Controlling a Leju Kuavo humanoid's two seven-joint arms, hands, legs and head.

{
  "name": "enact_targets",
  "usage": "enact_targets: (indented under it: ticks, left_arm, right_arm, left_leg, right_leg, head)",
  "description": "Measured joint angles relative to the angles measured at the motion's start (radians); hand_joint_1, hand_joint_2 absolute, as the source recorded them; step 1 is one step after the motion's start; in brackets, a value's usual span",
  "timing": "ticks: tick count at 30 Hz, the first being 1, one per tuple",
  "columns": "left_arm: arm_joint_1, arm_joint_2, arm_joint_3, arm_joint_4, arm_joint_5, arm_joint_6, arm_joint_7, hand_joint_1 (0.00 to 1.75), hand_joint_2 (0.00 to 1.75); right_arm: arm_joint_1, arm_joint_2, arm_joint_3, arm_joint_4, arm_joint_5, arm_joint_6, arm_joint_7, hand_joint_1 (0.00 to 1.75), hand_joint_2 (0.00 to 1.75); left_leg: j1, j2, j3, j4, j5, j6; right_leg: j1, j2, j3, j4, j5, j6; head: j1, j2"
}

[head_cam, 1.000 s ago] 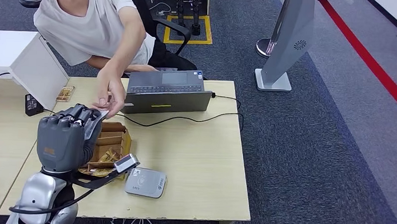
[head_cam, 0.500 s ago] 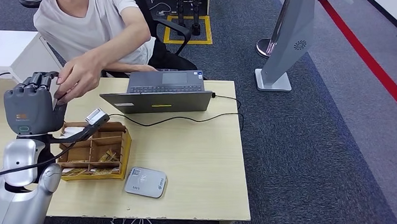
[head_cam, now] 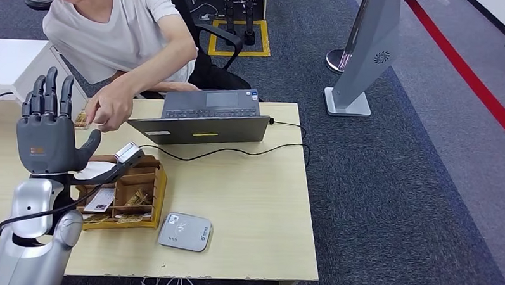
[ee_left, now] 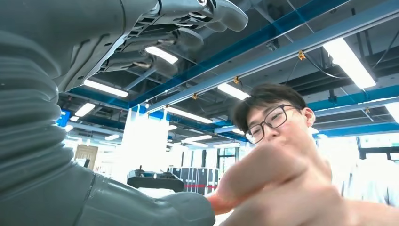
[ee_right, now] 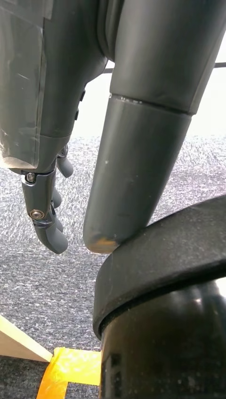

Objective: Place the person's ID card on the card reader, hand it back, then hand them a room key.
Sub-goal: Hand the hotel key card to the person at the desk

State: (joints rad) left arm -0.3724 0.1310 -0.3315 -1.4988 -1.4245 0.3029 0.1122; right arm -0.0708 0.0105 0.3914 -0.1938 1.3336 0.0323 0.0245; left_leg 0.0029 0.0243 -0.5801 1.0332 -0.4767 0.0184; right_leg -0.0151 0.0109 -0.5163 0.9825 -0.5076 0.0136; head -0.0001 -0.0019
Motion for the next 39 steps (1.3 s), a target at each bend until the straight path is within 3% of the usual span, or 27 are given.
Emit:
enact_targets:
  ticks: [20,22,25,29,39]
  left_arm:
    - [0.028,-0.001,0.000,0.000,0.011,-0.007,-0.009,0.00,1.75]
    - [0.033,0.000,0.000,-0.005,0.013,-0.036,-0.016,0.00,1.75]
    - [0.051,0.005,-0.009,-0.041,0.036,-0.171,-0.029,0.00,1.75]
    - [0.094,0.046,-0.071,-0.159,0.080,-0.289,-0.051,0.00,1.75]
    - [0.201,0.217,-0.225,-0.452,0.144,-0.260,-0.091,0.00,1.75]
  right_arm:
    - [0.000,0.000,0.000,0.000,-0.003,0.000,0.003,0.00,0.00]
    - [0.001,0.000,0.000,0.000,-0.009,0.000,0.006,0.00,0.00]
    - [0.003,0.000,-0.002,0.000,-0.028,-0.001,0.018,0.00,0.00]
    - [0.009,0.001,-0.011,0.000,-0.053,-0.002,0.039,0.00,0.00]
    - [0.020,0.006,-0.041,0.000,-0.077,-0.013,0.053,0.00,0.00]
  left_leg:
    - [0.000,0.000,0.000,0.000,0.000,0.000]
    - [0.000,0.000,0.000,0.000,0.000,0.000]
    - [0.000,0.000,0.000,0.000,0.000,0.000]
    - [0.000,0.000,0.000,0.000,0.000,0.000]
    - [0.000,0.000,0.000,-0.001,-0.001,0.000]
  right_leg:
    - [0.000,0.000,0.000,0.000,0.000,0.000]
    - [0.000,0.000,0.000,0.000,0.000,0.000]
    - [0.000,0.000,0.000,0.000,0.000,0.000]
    - [0.000,0.000,-0.001,0.000,0.000,0.000]
    - [0.000,0.000,-0.003,0.000,-0.001,0.000]
  head:
    - [0.000,0.000]
    - [0.000,0.000]
    - [0.000,0.000]
    - [0.000,0.000]
    - [0.000,0.000]
